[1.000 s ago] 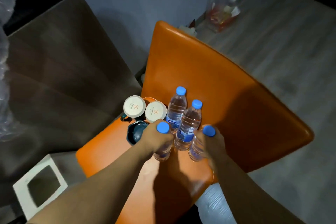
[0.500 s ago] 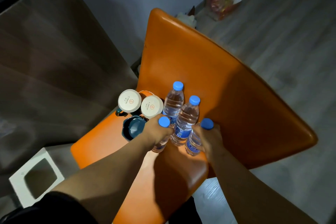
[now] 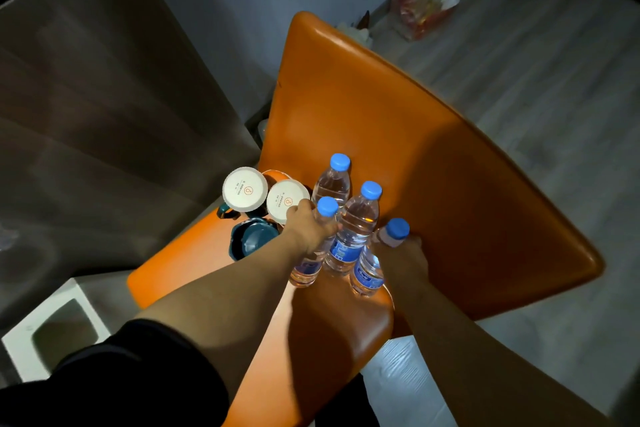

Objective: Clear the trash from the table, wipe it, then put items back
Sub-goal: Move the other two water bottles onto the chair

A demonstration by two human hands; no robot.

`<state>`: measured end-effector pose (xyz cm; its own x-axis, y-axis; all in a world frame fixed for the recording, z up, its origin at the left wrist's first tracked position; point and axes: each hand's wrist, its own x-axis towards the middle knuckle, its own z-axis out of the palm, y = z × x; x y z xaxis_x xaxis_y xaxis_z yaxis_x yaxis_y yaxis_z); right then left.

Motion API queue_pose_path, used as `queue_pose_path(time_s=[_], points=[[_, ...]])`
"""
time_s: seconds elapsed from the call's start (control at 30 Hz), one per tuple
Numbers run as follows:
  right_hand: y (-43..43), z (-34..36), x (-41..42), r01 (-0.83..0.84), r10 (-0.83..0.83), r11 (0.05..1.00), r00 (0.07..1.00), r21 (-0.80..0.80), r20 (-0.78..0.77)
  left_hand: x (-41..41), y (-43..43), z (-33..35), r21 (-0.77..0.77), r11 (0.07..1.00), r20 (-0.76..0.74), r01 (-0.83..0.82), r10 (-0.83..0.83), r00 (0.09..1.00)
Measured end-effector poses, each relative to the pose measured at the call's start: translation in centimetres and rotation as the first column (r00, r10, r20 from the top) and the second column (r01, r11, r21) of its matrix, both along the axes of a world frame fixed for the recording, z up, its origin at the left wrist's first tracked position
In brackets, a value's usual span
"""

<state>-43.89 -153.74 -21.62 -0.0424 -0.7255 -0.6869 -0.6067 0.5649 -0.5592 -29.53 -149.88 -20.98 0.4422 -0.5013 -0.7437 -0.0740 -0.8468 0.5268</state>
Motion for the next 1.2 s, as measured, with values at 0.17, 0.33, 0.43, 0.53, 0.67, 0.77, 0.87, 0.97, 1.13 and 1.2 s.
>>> queue_pose_path(time_s=[0.17, 0.33, 0.43, 0.53, 0.67, 0.77, 0.87, 0.97, 1.13, 1.2], points=[[0.1, 0.5, -0.1, 0.100, -0.102, 0.992, 0.995, -0.076, -0.014, -0.6, 0.5, -0.2, -0.017, 1.000, 0.032, 0.001, 0.000, 0.999], [0.3, 1.5, -0.6, 0.114, -0.114, 0.986, 0.993, -0.120, 0.004, -0.8, 1.3, -0.3, -0.046, 0.999, 0.015, 0.005, -0.005, 1.000], [0.5, 2.0, -0.7, 0.111, -0.113, 0.982, 0.994, -0.152, -0.008, -0.9, 1.8, 0.0, -0.060, 0.998, 0.046, 0.010, -0.008, 0.999], [0.9, 3.3, -0.4, 0.085, -0.090, 0.983, 0.996, -0.164, -0.027, -0.9, 2.5, 0.9, -0.065, 0.997, 0.076, 0.027, -0.022, 0.997], [1.7, 6.1, 1.0, -0.099, 0.088, 0.974, 0.994, -0.203, -0.063, -0.5, 3.7, 2.9, -0.051, 0.992, 0.178, 0.117, -0.106, 0.978], [2.4, 7.8, 2.2, -0.287, 0.273, 0.925, 0.958, -0.250, -0.090, 0.2, 4.9, 5.0, 0.046, 0.974, 0.311, 0.221, -0.224, 0.924], [3.5, 9.4, 3.4, -0.518, 0.496, 0.825, 0.856, -0.227, -0.148, 1.2, 6.6, 7.5, 0.197, 0.933, 0.449, 0.301, -0.359, 0.818], [5.0, 11.3, 4.8, -0.656, 0.633, 0.720, 0.755, -0.229, -0.171, 2.2, 8.9, 9.8, 0.246, 0.925, 0.519, 0.290, -0.378, 0.767], [8.8, 14.8, 8.2, -0.849, 0.803, 0.461, 0.523, -0.258, -0.285, 3.8, 14.3, 13.3, 0.221, 0.952, 0.613, 0.214, -0.306, 0.728], [11.0, 16.3, 9.9, -0.887, 0.842, 0.357, 0.441, -0.293, -0.311, 4.3, 17.2, 14.8, 0.190, 0.969, 0.652, 0.159, -0.246, 0.717]])
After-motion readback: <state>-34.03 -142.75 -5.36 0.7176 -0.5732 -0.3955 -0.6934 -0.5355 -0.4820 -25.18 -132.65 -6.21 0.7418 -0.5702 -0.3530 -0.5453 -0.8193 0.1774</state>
